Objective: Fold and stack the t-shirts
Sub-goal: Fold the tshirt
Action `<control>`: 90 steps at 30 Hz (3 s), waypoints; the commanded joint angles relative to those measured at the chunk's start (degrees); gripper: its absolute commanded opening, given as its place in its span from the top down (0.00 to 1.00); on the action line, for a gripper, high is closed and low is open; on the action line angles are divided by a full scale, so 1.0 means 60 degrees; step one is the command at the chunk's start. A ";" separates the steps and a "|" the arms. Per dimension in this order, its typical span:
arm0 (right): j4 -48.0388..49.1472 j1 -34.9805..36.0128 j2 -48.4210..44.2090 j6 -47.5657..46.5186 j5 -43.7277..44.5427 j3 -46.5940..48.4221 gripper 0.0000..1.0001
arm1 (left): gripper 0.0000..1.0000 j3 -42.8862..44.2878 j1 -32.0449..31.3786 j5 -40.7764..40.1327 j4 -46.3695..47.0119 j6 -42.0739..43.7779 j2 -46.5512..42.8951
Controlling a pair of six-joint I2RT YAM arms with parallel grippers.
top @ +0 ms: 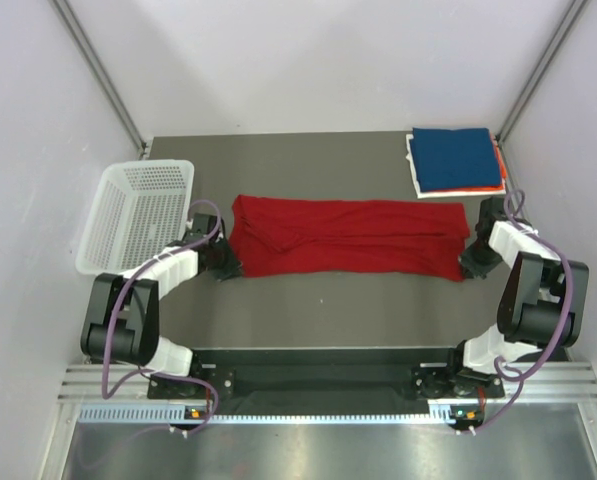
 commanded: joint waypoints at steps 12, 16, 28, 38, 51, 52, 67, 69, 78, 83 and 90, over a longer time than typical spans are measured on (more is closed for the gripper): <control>0.0025 -0.0445 -0.0692 -0.0710 0.0832 -0.0179 1.00 | 1.00 0.0715 0.0034 -0.1501 -0.1372 0.0854 -0.0568; 0.0551 -0.0431 -0.0985 -0.1541 -0.0394 -0.0326 1.00 | 1.00 0.0554 0.0048 -0.1398 -0.1416 0.0810 -0.0715; 0.0715 -0.0416 -0.1528 -0.1562 -0.2362 -0.0765 0.59 | 1.00 0.0524 0.0048 -0.0871 -0.1152 0.0707 -0.0613; 0.1066 -0.0416 -0.1352 -0.0329 -0.2041 -0.1410 0.56 | 1.00 0.0539 0.0048 -0.0827 -0.1137 0.0780 -0.0715; 0.1226 -0.0431 -0.1235 -0.0329 -0.1439 -0.1410 0.62 | 1.00 0.0642 0.0048 -0.0871 -0.1284 0.0766 -0.0774; 0.1328 -0.0416 -0.1220 -0.0315 -0.1439 -0.1425 0.70 | 1.00 0.0656 0.0048 -0.0871 -0.1327 0.0766 -0.0788; 0.0831 -0.0900 -0.2201 -0.1208 -0.0428 -0.1132 1.00 | 1.00 0.0964 0.0048 -0.1925 -0.2280 0.1103 -0.0891; 0.0787 -0.0900 -0.2260 -0.1281 -0.0486 -0.1146 1.00 | 1.00 0.0877 0.0034 -0.2071 -0.2353 0.1132 -0.0891; 0.0671 -0.0900 -0.1982 -0.1632 -0.1263 -0.1003 0.75 | 0.67 0.0830 0.0048 -0.1720 -0.2543 0.0971 -0.1008; 0.0187 -0.0871 -0.1953 -0.1399 -0.1101 -0.0210 0.58 | 0.56 0.1534 0.0048 -0.1808 -0.2910 0.1102 -0.1082; -0.0267 -0.0666 -0.0841 -0.0418 -0.1321 0.1340 0.56 | 0.56 0.2882 0.0048 0.0167 -0.2178 0.1235 -0.0381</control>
